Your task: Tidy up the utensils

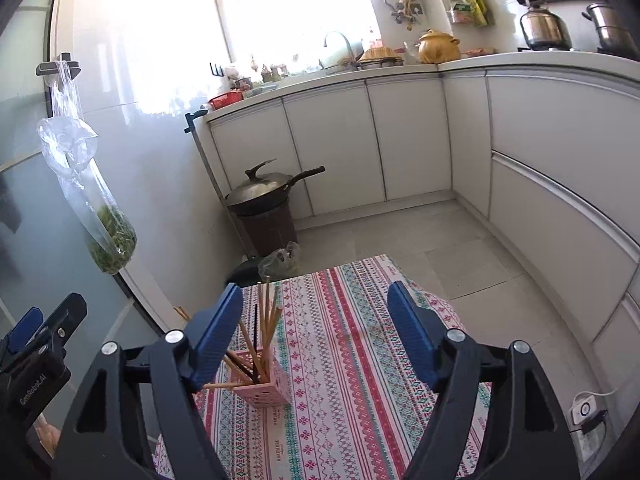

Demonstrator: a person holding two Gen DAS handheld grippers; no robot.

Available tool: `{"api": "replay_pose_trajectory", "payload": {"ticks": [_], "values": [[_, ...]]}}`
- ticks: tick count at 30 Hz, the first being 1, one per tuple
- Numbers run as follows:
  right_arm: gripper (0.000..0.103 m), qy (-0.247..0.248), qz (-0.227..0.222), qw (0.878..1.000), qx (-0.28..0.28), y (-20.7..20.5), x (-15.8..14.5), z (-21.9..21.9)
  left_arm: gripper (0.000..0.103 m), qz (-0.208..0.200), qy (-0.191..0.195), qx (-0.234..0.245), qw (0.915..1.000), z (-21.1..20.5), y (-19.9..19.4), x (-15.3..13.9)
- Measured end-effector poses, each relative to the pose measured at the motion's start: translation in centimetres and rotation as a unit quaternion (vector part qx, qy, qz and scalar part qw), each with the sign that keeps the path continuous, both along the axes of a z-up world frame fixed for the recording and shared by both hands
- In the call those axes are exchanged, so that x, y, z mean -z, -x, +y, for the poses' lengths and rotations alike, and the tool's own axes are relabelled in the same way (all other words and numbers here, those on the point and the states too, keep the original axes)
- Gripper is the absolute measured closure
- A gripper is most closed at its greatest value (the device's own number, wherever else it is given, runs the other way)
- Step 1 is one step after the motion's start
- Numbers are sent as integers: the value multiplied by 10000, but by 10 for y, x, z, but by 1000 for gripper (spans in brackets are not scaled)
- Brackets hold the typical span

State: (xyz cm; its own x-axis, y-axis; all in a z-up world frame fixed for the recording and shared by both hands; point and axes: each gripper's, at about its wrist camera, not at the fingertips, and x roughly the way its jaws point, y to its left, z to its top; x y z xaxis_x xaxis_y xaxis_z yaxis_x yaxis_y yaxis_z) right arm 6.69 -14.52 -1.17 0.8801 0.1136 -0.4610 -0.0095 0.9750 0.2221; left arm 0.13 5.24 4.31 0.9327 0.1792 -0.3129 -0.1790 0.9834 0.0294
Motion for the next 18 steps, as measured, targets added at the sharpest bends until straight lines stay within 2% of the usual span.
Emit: {"api": "replay_pose_trajectory", "payload": {"ticks": [5,9,14,18], "values": [[7,285,-170,9984,463,19,4,-10,7,-139,102,102,9998,-16,10,4],[7,497,-258,9928,1062,30,8,-20,7,-135,136,265,9995,-24,10,8],[7,350,-225,9919,1201,31,15,-35,7,-33,87,293,9995,-33,4,18],[7,295,16,9931,1135,25,22,-39,7,118,85,306,9994,-36,-5,26]]}}
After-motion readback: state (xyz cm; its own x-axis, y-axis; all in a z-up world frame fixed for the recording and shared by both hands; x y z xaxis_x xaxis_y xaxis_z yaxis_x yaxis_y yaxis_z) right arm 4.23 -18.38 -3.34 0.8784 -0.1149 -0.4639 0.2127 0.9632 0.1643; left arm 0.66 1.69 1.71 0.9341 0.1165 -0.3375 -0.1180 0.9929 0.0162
